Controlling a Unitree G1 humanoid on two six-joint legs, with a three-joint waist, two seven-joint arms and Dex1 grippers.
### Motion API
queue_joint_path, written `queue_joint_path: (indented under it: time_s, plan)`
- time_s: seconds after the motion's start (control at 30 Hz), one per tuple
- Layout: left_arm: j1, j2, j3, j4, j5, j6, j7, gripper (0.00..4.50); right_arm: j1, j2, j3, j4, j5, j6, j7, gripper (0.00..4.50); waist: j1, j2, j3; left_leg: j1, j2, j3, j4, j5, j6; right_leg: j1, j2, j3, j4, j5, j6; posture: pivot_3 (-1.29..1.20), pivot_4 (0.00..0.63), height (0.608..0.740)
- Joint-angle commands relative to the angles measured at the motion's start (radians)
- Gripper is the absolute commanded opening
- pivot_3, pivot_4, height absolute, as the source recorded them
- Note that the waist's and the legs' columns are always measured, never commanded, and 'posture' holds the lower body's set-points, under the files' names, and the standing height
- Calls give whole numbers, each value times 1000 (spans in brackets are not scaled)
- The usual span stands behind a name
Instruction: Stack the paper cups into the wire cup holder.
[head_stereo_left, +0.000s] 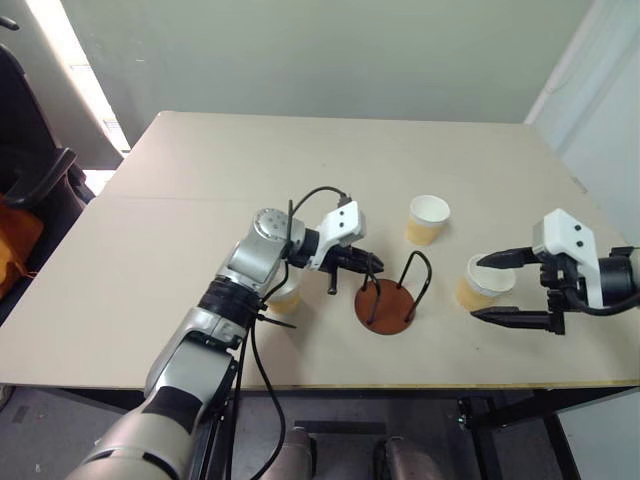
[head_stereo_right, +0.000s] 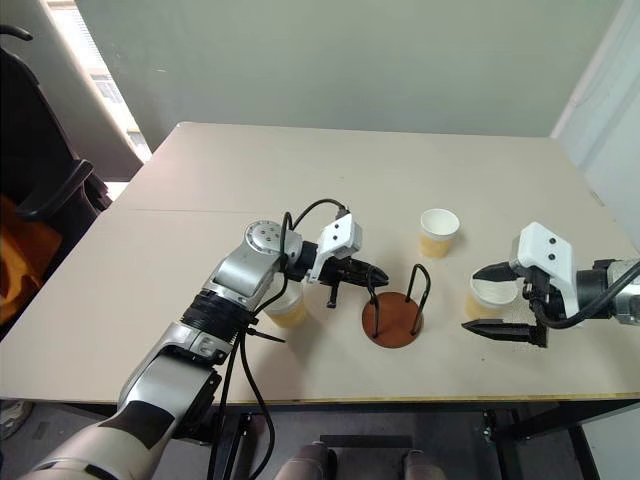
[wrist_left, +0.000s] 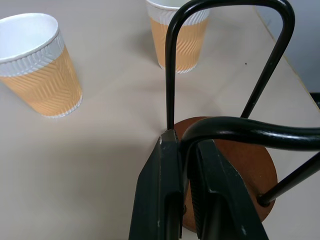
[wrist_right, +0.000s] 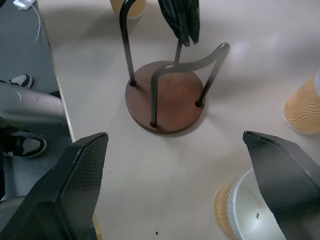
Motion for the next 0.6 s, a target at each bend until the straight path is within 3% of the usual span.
queue_joint_path:
  time_s: [0.03, 0.43, 0.6]
  plan:
    - [1, 10, -13, -40, 0, 28, -23, 635, -30, -10, 9, -6, -1, -3, -12, 4500, 0, 0, 0, 1, 0, 0, 0, 0, 1, 1, 0, 0, 0, 0, 0, 0, 150, 740]
    - [-41, 68, 40, -68, -12, 12, -8, 4483, -89, -15, 45, 68, -29, -33, 7, 4500, -1, 0, 0, 2, 0, 2, -1, -2, 2, 1, 0, 1, -1, 0, 0, 0, 150, 740]
    - [-44, 191, 88, -165, -61, 40, -90, 4483, -90, -53, 87, 154, -112, -84, 22, 4500, -4, 0, 0, 2, 0, 2, -1, -3, 3, 0, 0, 2, -1, 0, -1, 0, 150, 740]
